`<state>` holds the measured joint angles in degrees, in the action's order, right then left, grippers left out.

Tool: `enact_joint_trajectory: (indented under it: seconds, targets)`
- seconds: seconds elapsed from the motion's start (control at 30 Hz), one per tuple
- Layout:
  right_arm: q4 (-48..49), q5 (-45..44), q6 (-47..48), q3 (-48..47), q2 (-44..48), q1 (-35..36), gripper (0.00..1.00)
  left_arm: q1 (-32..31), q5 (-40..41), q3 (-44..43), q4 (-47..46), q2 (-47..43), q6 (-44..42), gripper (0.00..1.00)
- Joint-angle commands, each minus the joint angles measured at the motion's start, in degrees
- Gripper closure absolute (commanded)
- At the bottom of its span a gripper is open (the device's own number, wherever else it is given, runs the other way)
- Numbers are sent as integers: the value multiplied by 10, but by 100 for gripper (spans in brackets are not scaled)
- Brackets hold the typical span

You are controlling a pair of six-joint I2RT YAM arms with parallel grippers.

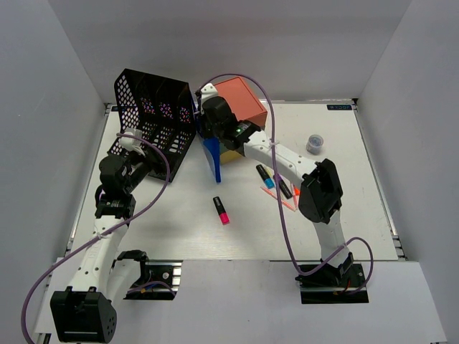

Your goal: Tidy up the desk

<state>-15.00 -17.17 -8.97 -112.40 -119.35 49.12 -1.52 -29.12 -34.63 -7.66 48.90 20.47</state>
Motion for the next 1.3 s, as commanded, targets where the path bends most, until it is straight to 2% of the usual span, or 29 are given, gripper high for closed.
enact_joint_trajectory:
  seconds: [0.0,0.4,0.6,0.77,0.83,0.9,1.03,1.27]
  targets:
    - [10,15,-31,-2,53,4,100,0,2,-18,0,-11,-3,20]
    - [-15,73,-100,8,171,-8,100,0,-20,-11,-21,9,5,20]
    - [-12,86,-97,61,258,-22,100,0,-96,-13,-63,62,50,18]
    - [-15,164,-98,125,370,-44,100,0,-209,-33,-130,110,167,16]
    - [-15,218,-103,147,410,-59,100,-5,-228,-25,-201,127,243,13]
    - [-14,260,-105,158,430,-65,100,-5,-236,-13,-267,135,286,9]
    - [-4,321,-123,182,472,-83,100,-5,-239,-26,-268,143,321,6]
    - [38,420,-185,229,499,-100,100,-10,-258,-25,-407,139,422,2]
